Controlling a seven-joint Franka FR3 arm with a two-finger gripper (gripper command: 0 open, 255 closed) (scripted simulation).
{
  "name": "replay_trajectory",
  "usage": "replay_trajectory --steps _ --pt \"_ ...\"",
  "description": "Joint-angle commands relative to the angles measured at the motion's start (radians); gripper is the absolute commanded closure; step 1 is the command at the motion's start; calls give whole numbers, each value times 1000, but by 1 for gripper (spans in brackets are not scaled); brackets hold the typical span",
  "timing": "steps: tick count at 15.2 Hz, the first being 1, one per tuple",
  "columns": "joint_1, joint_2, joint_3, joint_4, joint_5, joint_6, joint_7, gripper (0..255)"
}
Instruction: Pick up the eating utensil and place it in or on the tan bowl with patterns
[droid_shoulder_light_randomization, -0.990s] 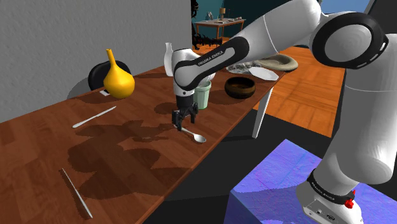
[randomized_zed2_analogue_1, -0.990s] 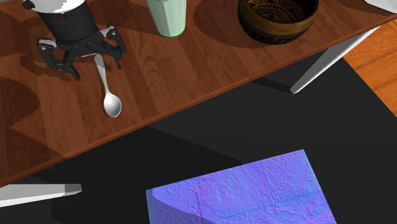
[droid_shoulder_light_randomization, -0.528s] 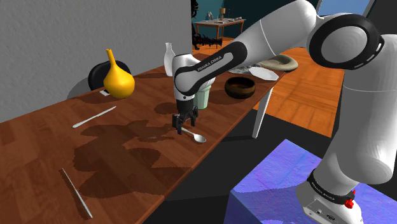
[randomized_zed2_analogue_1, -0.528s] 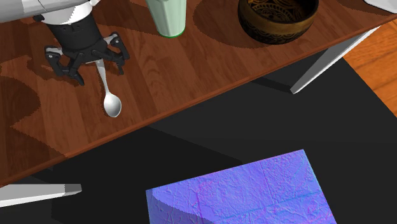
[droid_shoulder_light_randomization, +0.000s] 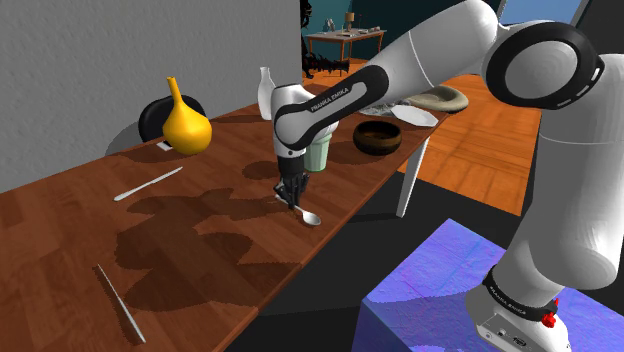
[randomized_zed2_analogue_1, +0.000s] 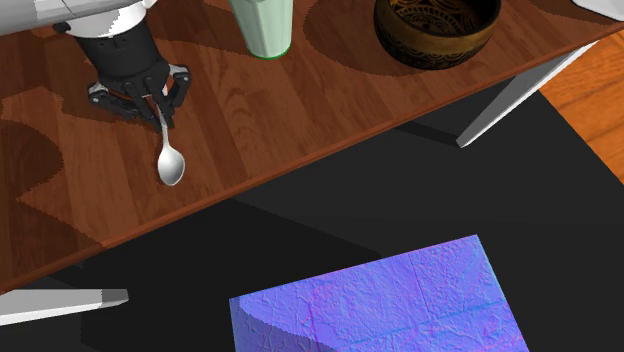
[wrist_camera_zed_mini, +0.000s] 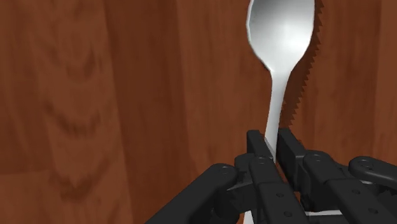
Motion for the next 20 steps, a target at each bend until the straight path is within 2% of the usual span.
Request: replay_trajectory --steps 1,6,20 --pt "1 2 2 -2 1 1 0 255" --pt "1 2 1 0 1 0 0 255" --pt "-5 -75 4 88 5 -164 17 255"
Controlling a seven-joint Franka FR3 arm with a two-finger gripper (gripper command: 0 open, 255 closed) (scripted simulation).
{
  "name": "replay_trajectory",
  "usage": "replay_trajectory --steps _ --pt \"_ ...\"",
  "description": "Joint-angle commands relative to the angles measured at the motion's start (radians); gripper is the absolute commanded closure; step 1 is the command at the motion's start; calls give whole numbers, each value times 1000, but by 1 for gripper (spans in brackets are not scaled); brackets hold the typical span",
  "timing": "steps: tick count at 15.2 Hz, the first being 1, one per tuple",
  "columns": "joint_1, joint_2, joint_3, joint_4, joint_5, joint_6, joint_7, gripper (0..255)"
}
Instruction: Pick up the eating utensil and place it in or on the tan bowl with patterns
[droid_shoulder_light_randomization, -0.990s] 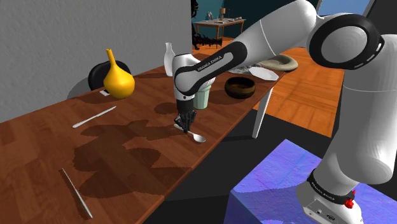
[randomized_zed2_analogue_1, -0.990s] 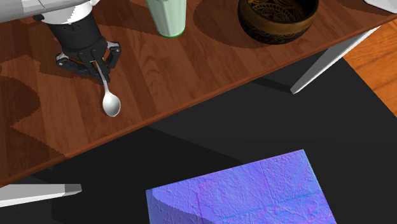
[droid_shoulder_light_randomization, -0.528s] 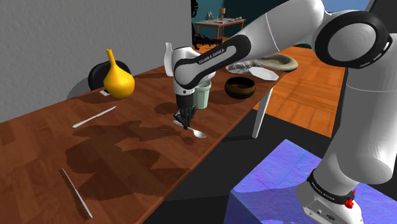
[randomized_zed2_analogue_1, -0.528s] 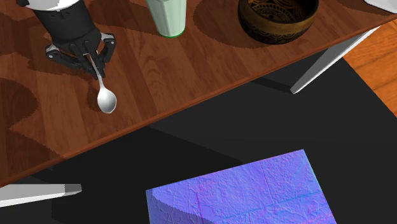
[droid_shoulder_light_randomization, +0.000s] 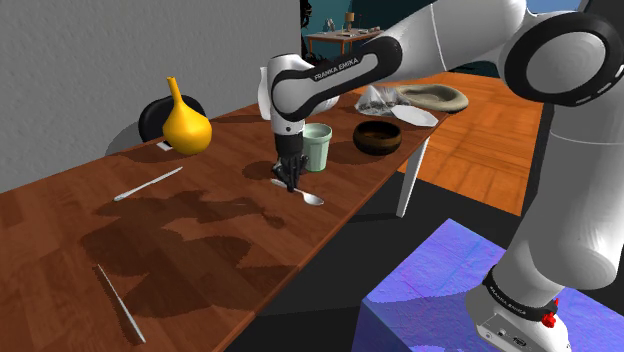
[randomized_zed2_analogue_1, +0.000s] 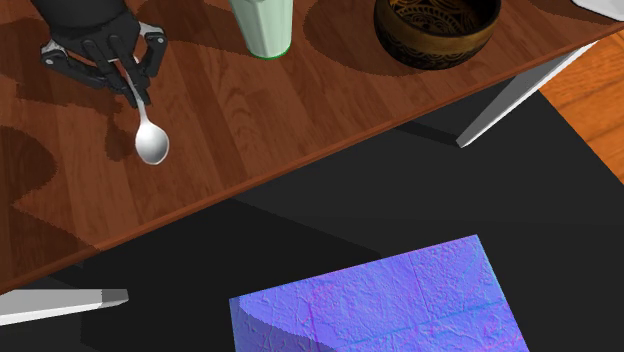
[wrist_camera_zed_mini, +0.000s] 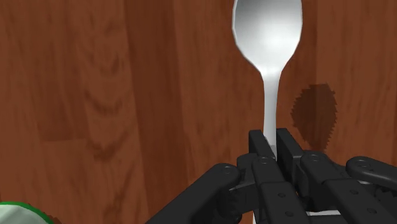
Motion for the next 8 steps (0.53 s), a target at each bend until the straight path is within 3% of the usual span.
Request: replay_trajectory --steps 1,8 --pt "0 -12 1 10 1 -22 3 255" --pt "-2 -35 1 74 2 -108 14 255"
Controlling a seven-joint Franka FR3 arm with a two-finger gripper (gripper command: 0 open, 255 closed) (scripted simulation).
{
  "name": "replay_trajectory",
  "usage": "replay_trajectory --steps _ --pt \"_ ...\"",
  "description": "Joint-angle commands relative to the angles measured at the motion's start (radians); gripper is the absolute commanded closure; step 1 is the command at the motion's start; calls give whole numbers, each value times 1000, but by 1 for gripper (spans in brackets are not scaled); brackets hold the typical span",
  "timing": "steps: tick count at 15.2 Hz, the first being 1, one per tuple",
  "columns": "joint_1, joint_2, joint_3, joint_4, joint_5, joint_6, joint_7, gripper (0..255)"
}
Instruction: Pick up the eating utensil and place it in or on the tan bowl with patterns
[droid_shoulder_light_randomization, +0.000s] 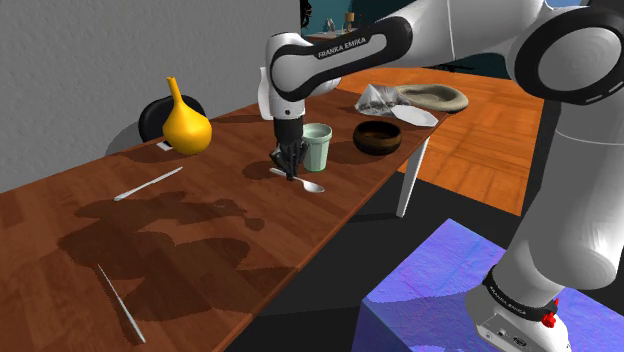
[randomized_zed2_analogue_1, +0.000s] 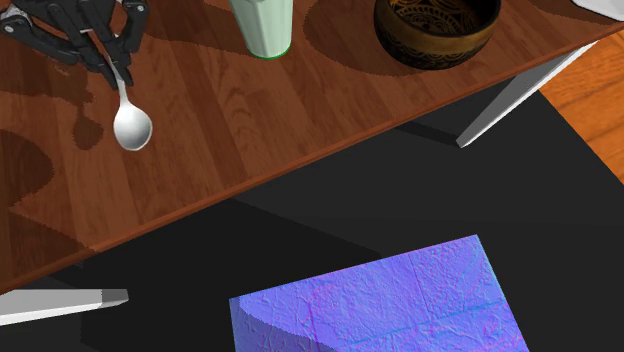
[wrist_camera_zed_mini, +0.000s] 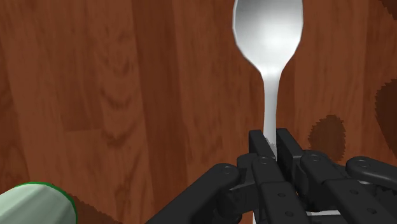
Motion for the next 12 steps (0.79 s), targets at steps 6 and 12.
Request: replay_trajectory --steps 6,12 --pt "0 -12 1 76 0 -88 13 255" --pt "-14 -26 -8 121 0 -149 -1 255"
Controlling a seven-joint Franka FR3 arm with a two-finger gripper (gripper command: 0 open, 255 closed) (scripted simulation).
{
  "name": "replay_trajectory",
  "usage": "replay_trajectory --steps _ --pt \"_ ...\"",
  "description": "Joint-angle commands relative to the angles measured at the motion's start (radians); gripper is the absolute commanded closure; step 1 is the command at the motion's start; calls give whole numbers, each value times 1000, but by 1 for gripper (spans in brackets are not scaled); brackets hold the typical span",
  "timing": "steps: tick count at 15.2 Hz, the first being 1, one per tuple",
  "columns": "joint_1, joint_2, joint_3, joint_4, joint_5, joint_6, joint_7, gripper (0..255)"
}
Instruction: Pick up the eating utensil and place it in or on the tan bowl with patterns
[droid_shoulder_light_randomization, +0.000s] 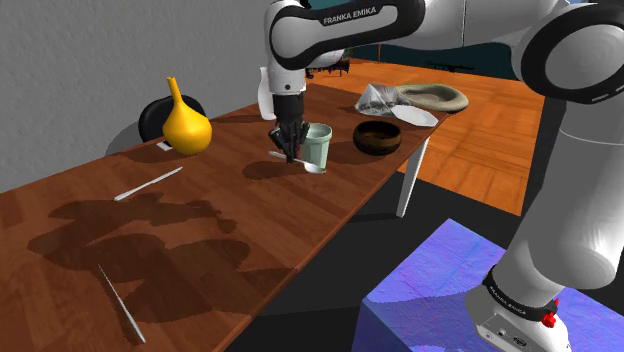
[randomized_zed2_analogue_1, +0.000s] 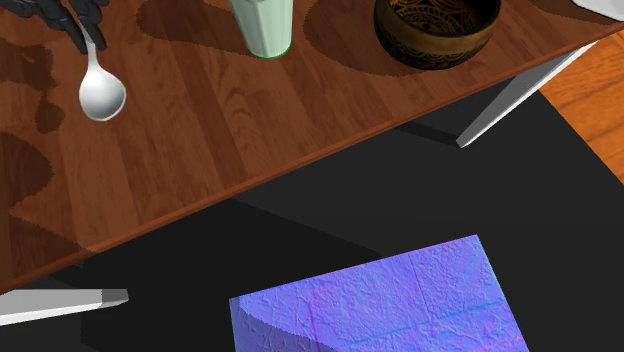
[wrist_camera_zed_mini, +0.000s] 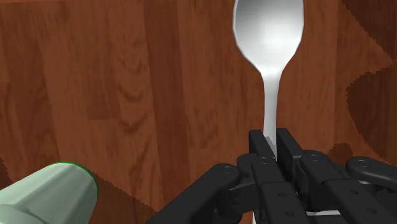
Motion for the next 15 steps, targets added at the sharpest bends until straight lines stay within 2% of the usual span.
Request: replay_trajectory --steps 1,8,15 --pt "-21 -11 -14 -3 1 -14 -33 255" --pt "-114 -45 -80 -35 -4 -39 -188 255" --pt "-203 -31 -147 -6 -19 -75 -339 255"
